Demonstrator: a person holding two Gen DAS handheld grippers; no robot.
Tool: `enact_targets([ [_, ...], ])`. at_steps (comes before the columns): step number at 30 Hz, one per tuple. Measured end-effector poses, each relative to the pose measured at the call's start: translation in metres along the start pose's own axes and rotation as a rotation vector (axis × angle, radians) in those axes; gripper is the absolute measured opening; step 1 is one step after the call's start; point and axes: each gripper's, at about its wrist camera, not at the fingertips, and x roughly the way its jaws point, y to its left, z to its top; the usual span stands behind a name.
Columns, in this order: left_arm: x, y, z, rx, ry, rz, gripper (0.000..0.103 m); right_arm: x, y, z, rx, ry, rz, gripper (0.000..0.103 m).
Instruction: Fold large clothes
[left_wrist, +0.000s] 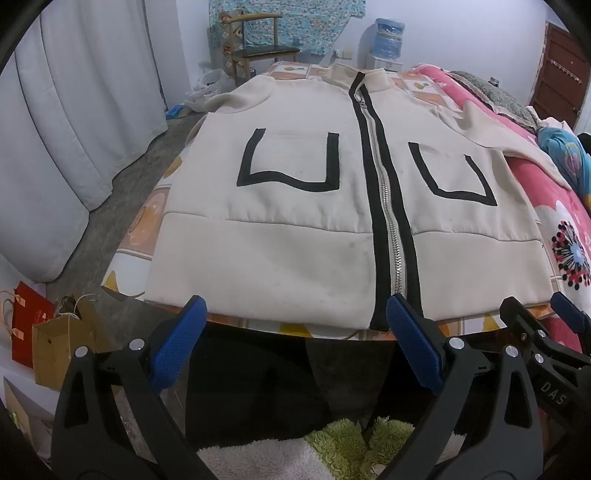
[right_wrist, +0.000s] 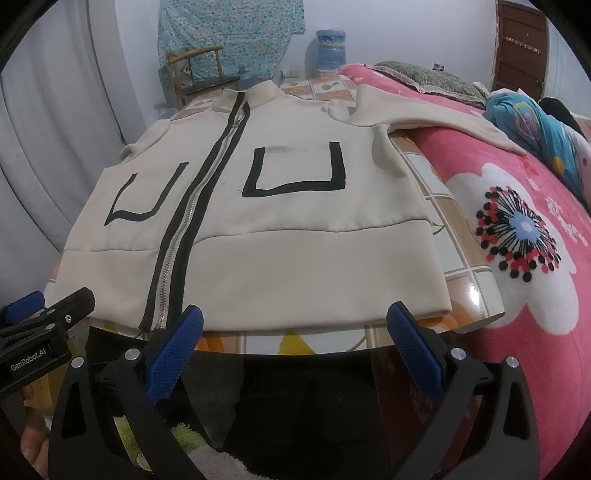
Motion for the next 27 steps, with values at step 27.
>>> enact_targets([
  [27, 0.01, 0.021, 0.021, 0.015, -0.046, -0.039, 0.094, 0.004, 0.008, 0.037, -0.066, -0.079, -0.053, 0.097],
])
